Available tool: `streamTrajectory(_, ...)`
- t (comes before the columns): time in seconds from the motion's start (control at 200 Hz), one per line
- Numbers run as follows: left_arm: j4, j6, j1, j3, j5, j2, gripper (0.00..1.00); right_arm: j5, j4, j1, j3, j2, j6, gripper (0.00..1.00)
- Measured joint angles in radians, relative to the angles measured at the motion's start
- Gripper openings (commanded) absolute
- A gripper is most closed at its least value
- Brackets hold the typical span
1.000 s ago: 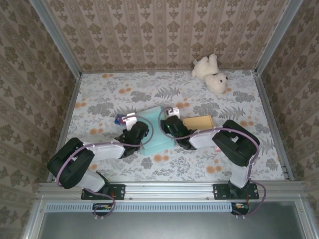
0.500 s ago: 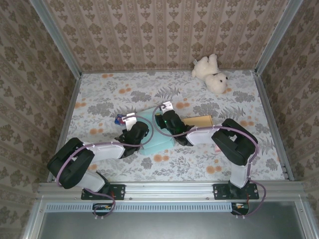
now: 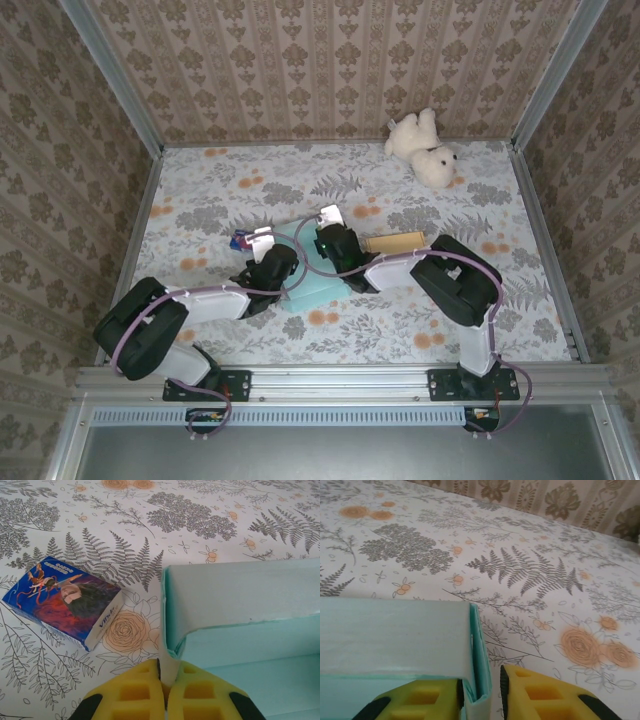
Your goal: Fold the paper box
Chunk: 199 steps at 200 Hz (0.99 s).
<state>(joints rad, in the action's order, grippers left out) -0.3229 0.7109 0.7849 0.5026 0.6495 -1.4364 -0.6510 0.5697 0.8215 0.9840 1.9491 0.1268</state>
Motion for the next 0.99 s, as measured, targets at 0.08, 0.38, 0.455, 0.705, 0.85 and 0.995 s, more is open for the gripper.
streamTrajectory(0.08,-0.007,0.0,0.0,0.0,-0.018,0.0,0.0,-0.062,-0.013,0.013,0.001,0.0,0.011,0.27)
streamTrajectory(0.38,-0.009,0.0,0.002,0.0,-0.025,0.0,0.0,-0.102,-0.027,0.045,-0.029,-0.038,0.039,0.35)
streamTrajectory(0.455,-0.005,0.0,0.0,0.0,-0.016,0.0,0.0,-0.051,-0.028,0.045,-0.058,-0.078,0.061,0.39)
streamTrajectory(0.705,-0.007,-0.031,-0.002,0.0,-0.011,0.001,0.0,0.077,-0.077,0.05,-0.126,-0.233,0.141,0.45)
streamTrajectory(0.85,-0.032,-0.099,-0.002,-0.016,-0.038,0.014,0.0,0.107,-0.153,0.053,-0.202,-0.372,0.18,0.46)
streamTrajectory(0.995,-0.09,-0.185,-0.002,-0.053,-0.086,0.041,0.0,0.106,-0.277,0.051,-0.207,-0.49,0.193,0.5)
